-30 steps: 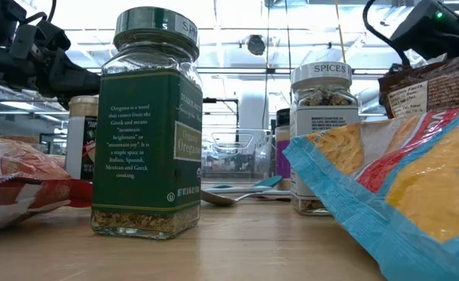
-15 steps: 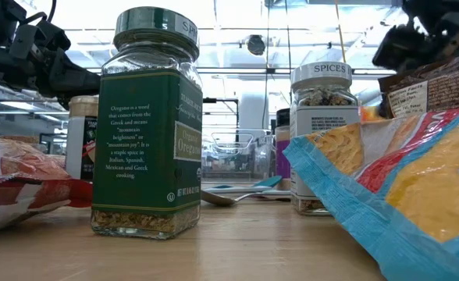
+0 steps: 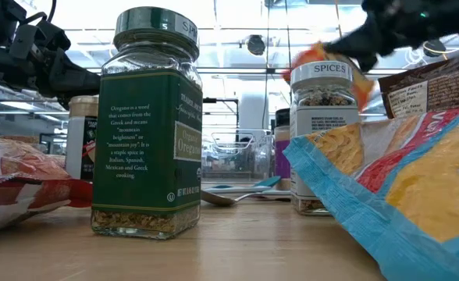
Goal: Pick & Place Food Item
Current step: Put the orange noodle pack into the right transparent bin
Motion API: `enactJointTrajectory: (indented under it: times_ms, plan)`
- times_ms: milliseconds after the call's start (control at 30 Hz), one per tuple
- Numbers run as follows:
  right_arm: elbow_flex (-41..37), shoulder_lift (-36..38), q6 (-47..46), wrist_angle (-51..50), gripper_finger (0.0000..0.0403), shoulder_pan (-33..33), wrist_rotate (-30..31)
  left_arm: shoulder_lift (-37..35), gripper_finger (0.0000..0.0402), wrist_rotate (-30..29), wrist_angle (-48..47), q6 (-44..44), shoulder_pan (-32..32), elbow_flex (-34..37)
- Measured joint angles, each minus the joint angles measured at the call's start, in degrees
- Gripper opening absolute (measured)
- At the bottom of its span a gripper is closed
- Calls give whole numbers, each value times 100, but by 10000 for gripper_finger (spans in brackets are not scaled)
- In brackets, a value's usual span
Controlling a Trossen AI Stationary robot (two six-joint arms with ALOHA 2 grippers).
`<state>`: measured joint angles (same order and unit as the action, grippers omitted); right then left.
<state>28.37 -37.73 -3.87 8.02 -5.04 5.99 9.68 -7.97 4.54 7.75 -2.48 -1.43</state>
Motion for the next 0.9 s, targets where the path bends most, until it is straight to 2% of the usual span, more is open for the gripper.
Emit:
enactJointTrajectory:
  times_ms: [233,333,500,567,733,900]
  plan:
    - [52,-558,811,1821,0,-1228,62,0,81,2,-2,0,0,0]
    - [54,-869,818,2241,0,-1839,647,1,81,2,0,-2,0,0]
    - [54,-1381,807,2210,0,-2713,2346,1,81,2,-2,0,0,0]
    - [54,-1589,792,2027,0,-2963,2797,0,81,2,-2,0,0,0]
    - [57,-2134,506,1566,0,-3318,2971,0,81,2,0,0,0,0]
    - [61,-2526,304,1472,0,-3351,2928,1,81,2,0,0,0,0]
